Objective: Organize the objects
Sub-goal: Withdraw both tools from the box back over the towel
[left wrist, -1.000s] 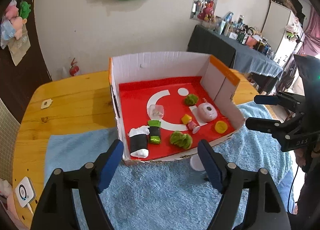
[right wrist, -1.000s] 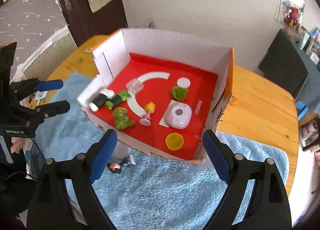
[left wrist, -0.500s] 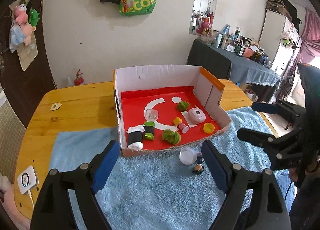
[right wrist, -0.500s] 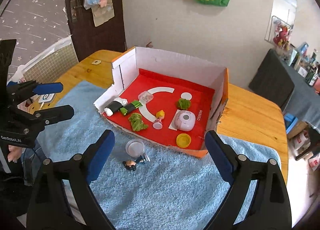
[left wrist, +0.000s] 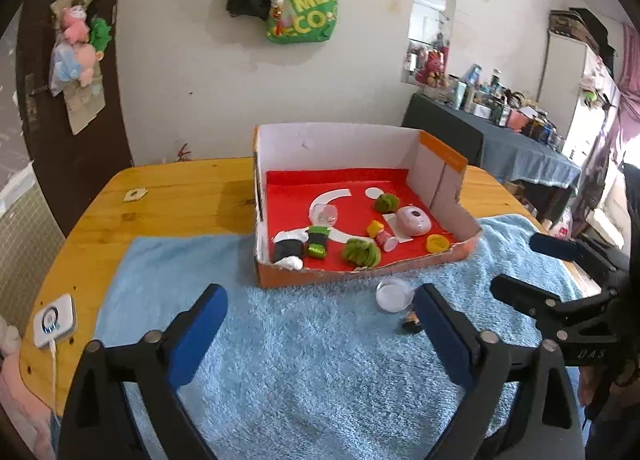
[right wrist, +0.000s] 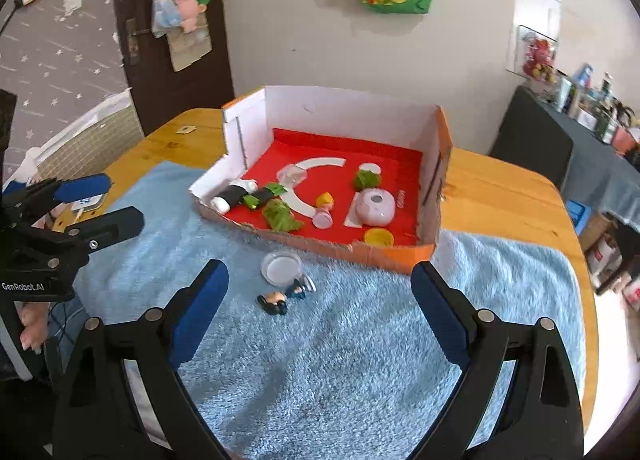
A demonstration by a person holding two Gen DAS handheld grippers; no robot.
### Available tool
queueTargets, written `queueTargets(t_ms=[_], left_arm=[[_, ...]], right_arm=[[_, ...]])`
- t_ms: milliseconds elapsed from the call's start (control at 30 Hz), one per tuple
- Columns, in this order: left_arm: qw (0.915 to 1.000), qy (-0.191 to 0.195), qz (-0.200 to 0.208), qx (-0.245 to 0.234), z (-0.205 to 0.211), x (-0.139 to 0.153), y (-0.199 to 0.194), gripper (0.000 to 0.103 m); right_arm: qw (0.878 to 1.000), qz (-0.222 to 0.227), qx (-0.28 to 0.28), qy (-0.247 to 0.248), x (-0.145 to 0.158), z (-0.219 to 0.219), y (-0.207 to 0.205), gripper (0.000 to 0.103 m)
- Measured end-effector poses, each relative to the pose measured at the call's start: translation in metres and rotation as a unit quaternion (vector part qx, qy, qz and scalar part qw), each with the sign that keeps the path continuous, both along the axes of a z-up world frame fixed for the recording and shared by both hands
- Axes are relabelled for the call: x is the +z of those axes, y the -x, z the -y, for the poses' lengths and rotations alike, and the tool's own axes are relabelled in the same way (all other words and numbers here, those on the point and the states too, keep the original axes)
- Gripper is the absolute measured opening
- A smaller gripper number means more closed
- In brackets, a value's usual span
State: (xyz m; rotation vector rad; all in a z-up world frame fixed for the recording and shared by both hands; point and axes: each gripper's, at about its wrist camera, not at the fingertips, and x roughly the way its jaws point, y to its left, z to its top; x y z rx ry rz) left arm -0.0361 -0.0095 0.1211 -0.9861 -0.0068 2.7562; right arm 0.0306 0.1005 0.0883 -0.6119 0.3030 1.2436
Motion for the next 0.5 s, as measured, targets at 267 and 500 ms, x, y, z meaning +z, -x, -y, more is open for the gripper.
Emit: queueTargets(t_ms=[267,500], left_arm=[[0.9999,-0.005,0.013,0.007,-0.002,-0.034,0.001,0.099],[0.9997,0.003,0.013,0.022,-0.006,-0.063,-0.002,0.101]], right_arm=[[0.999,-0.003,-0.04,-0.018,-0.03,0.007,-0.012,0.094],[0.998,0.004,-0.055,-0.024,-0.05,0.011,-0.017,0.101]])
